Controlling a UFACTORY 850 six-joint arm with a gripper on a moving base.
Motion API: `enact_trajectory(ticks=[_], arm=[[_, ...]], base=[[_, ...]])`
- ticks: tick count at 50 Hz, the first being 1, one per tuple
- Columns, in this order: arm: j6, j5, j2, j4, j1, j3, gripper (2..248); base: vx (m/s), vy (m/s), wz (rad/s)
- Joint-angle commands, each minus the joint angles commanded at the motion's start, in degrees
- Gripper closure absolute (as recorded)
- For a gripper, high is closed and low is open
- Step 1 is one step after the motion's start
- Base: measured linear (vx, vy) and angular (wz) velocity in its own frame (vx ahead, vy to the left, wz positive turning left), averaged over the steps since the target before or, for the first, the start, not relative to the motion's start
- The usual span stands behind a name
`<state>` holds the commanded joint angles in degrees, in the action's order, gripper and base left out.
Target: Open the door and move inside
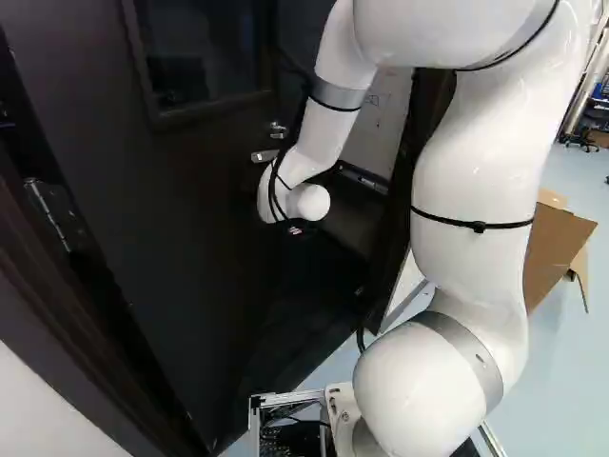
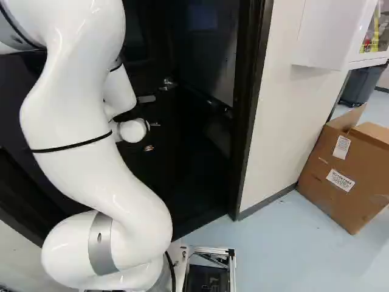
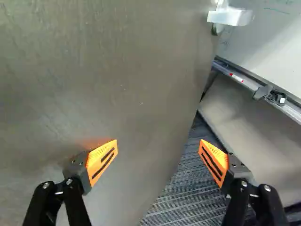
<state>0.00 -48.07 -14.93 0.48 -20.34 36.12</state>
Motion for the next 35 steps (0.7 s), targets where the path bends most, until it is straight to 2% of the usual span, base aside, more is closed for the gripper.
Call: enact_trajectory(ticks=[35], arm=[[0.0, 0.0, -3.9, 0.0, -4.5, 4.7, 3]], base=[[0.0, 0.0, 0.0]])
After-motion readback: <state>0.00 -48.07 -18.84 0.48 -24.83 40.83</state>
